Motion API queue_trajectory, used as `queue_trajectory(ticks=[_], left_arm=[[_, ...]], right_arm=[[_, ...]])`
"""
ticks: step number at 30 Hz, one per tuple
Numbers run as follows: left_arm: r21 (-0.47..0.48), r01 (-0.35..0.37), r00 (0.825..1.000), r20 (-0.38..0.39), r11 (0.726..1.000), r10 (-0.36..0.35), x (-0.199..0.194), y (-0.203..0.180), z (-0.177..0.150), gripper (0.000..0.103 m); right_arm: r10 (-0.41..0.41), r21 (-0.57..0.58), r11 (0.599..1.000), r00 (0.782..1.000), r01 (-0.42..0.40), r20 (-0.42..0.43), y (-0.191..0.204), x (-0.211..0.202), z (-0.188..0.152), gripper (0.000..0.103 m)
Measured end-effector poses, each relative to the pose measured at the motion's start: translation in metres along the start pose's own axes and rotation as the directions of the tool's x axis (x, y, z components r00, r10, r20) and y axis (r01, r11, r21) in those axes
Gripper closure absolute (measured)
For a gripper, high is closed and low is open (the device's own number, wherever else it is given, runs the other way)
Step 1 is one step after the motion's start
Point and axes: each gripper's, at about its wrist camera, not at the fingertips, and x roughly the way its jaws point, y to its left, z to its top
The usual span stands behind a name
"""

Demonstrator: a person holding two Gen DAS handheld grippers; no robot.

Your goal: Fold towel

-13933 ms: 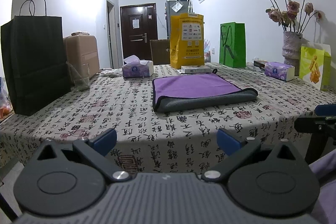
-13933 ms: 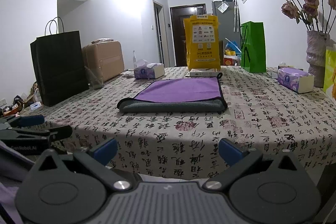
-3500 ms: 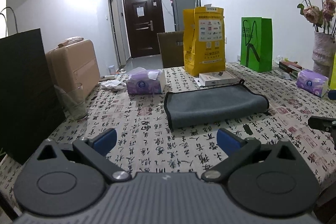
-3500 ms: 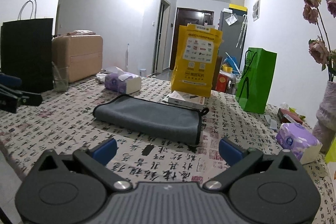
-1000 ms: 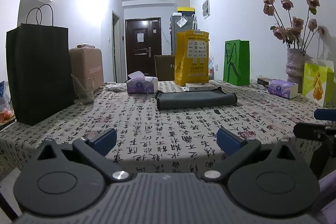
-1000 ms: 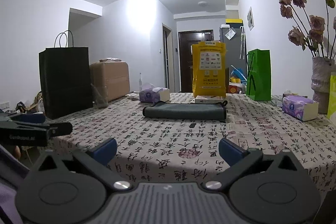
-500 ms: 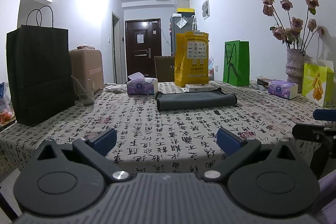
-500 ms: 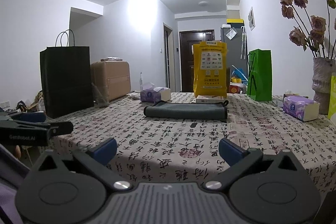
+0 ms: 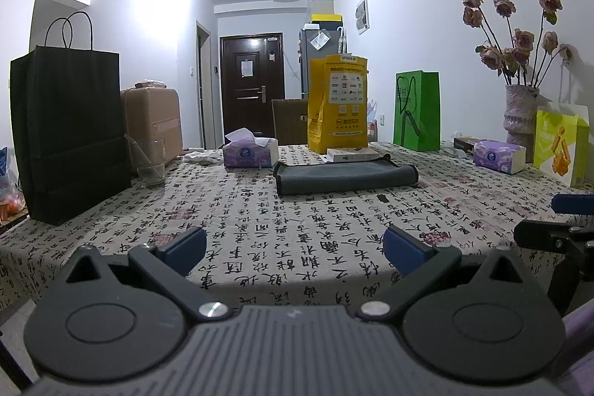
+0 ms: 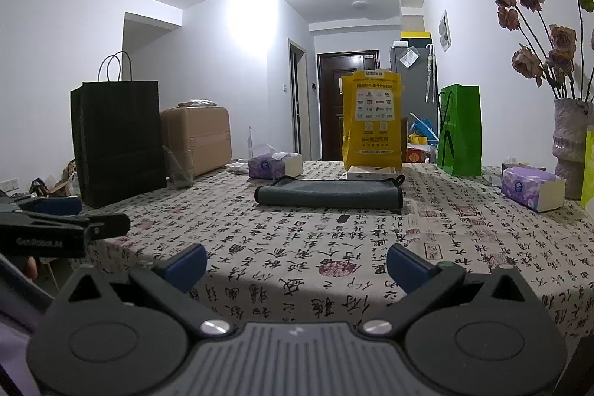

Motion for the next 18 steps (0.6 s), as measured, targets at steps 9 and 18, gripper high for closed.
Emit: queue_trajectory(ticks=[9, 18], left_arm=[[0.000, 0.000, 1.000, 0.000, 1.000, 0.000, -0.0001, -0.0002, 0.0001, 0.000], [0.001, -0.001, 1.000, 0.001, 1.000, 0.001, -0.0003, -0.0004, 0.0003, 0.000]], right_arm=[[-0.001, 0.003, 1.000, 1.000, 0.001, -0.002, -0.0003, -0.0001, 0.0000, 0.000], [-0.001, 0.005, 1.000, 1.000, 0.001, -0.006, -0.0005, 0.0002, 0.0003, 0.000]])
